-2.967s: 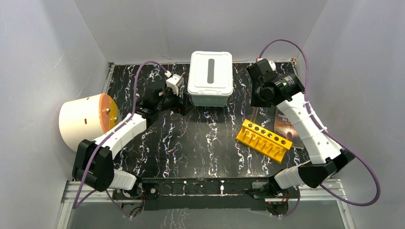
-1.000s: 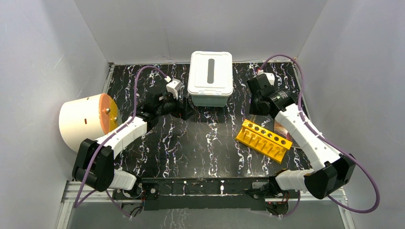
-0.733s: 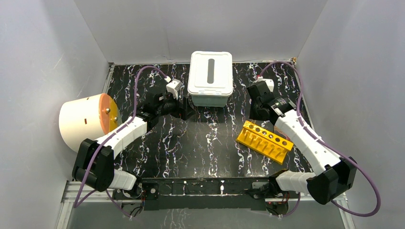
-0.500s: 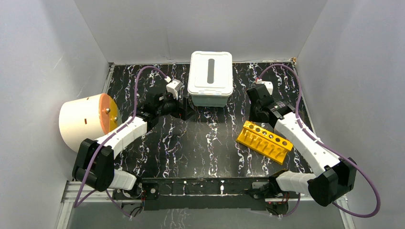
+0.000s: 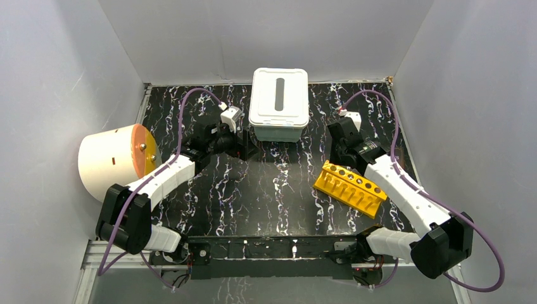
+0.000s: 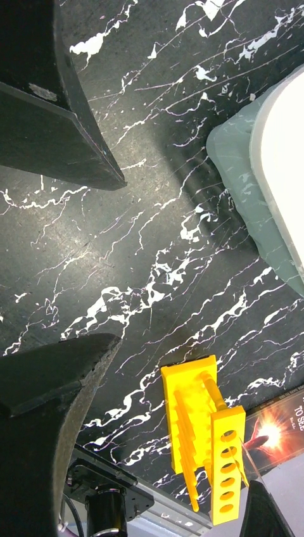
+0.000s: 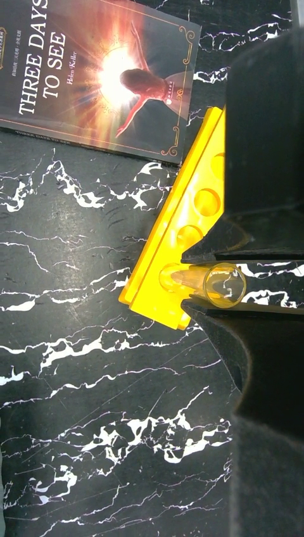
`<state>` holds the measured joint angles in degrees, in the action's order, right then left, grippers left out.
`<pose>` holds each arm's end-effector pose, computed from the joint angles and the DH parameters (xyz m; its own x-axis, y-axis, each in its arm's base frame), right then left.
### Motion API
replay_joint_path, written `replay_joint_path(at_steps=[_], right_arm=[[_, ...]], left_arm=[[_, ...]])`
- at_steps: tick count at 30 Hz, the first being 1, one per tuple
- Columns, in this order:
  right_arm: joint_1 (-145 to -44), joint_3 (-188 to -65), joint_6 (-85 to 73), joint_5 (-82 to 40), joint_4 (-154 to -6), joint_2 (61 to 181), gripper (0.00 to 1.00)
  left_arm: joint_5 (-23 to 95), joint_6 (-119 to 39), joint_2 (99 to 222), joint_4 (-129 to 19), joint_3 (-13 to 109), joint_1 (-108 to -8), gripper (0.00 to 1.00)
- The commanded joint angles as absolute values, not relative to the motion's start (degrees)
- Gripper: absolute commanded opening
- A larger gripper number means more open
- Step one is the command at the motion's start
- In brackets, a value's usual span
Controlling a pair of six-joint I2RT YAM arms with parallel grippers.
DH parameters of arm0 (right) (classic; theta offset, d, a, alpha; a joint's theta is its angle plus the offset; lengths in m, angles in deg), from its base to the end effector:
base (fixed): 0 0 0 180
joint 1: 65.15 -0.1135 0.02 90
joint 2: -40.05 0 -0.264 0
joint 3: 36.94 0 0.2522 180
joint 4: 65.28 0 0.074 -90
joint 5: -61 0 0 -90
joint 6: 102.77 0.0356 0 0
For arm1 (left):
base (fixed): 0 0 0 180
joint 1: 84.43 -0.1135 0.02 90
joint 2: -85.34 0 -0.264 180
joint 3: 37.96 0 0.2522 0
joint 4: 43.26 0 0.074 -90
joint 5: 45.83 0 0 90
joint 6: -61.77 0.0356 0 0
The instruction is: Organize the chemistry lab equipment
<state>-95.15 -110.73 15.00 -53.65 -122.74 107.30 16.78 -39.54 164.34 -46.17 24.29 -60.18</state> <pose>0.2114 0.1049 0.3031 -0.7005 0.0846 -0.7086 0.1126 0.9936 0.0072 0.2764 -0.1425 0.2644 -0.4498 0.0116 -0.8931 0.6848 0.6464 -0.3365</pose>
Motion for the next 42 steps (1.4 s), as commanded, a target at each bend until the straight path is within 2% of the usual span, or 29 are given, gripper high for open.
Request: replay_joint_path(at_steps=[1,20,32,35,39,42], right_arm=[[-94.87,-109.25,14.55,-53.25,-118.85,105.46,0.27],[-94.92,-108.0,16.42,-48.97,-112.62,106.29,0.3],[-94.95,-113.04,14.53,-51.27,-119.23,105.57,0.65],[-94.9,-115.48,14.06,-50.84,-120.65,104.63,0.72],[-94.94,-120.15,12.73,-52.18,-121.93,103.33,0.79],[-94.94,-124.96,10.76,-53.9,-121.95,103.31,0.82]], left_arm=[[16.9,-38.34,163.15,-46.73,25.85,-60.0,0.82],[18.32,-38.11,161.81,-47.6,25.48,-59.99,0.83],[21.15,-40.35,160.87,-48.36,26.21,-60.0,0.86],[23.03,-41.46,160.14,-48.93,26.42,-59.97,0.98],[28.21,-43.88,159.06,-52.51,28.36,-60.0,0.98],[34.74,-47.2,159.47,-61.8,34.46,-59.99,0.98]])
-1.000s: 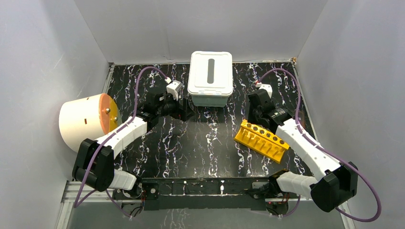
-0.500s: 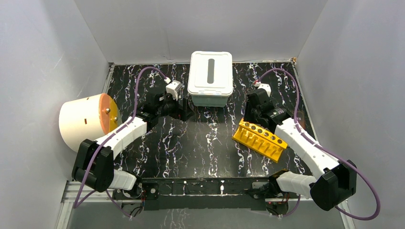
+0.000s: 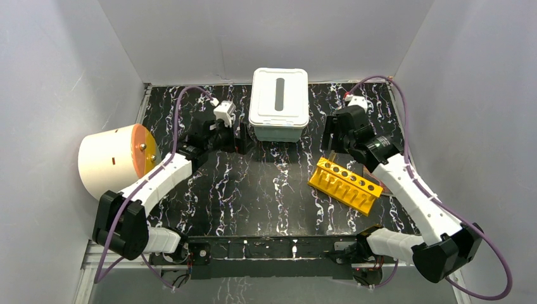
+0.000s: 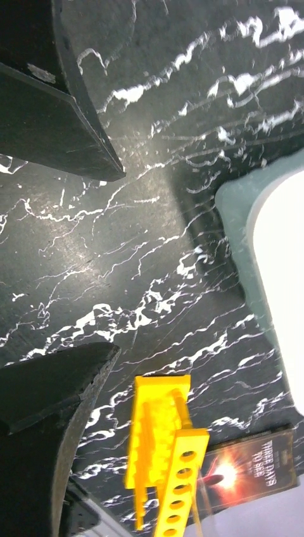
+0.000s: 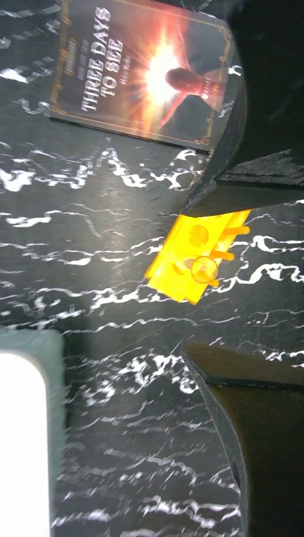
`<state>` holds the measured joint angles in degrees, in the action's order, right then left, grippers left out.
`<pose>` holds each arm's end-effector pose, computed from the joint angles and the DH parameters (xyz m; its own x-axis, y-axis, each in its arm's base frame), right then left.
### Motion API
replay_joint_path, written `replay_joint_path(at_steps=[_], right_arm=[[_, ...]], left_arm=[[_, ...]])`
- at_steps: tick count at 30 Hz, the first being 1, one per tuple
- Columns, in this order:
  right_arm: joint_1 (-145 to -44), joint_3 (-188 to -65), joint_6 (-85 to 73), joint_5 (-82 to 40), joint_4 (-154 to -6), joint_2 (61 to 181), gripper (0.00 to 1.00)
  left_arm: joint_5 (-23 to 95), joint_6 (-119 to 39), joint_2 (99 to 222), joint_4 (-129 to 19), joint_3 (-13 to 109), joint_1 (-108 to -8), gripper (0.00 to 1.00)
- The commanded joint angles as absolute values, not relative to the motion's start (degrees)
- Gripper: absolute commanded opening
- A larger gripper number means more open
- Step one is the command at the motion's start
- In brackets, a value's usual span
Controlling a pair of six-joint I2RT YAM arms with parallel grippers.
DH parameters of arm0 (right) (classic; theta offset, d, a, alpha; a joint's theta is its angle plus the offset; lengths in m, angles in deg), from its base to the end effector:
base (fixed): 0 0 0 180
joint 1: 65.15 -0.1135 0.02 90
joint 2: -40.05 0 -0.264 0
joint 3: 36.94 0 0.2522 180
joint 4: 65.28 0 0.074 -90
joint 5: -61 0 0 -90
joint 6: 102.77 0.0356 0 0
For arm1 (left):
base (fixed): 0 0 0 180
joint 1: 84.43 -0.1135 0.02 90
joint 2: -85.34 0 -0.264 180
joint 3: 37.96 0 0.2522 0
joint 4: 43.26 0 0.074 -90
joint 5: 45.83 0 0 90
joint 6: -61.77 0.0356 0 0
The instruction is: Organize the chemistry lab equipment
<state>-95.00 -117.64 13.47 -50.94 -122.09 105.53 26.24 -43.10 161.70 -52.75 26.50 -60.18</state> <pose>0.2094 0.1048 0.3489 -0.6134 0.1209 -0.7805 0.0578 0.9924 0.1082 0.2736 -0.1352 0.2787 -0.4887 -0.0476 -0.8711 0.5450 0.7631 -0.3475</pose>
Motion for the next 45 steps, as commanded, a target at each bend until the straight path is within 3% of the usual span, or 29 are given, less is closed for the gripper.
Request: replay_joint_path(at_steps=[1,5,17,24,36,45], right_arm=[[-94.91,-126.75,10.03,-54.29,-121.79,103.52,0.82],[-94.91,-132.39,8.2,-56.39,-121.58,104.05,0.83],[-94.94,-137.33,-2.31,-70.93,-115.41,97.51,0.98],[-94.95,-137.53,-3.12,-72.94,-114.09,92.04,0.99],[-94.94,-138.51,4.26,-72.28,-122.83,88.22,0.99],[-94.95,-138.22,4.97,-71.66,-125.95,86.24,0.99]], left_arm=[[38.63,-48.98,159.84,-66.74,38.08,-60.0,0.98],[51.28,-52.81,160.95,-79.39,49.16,-60.0,0.98],[65.69,-52.37,148.7,-92.5,61.91,-60.0,0.98],[74.01,-53.58,144.21,-104.86,68.81,-60.0,0.98],[75.99,-55.65,142.39,-112.54,78.06,-60.0,0.98],[74.69,-58.0,141.95,-116.88,78.46,-60.0,0.98]])
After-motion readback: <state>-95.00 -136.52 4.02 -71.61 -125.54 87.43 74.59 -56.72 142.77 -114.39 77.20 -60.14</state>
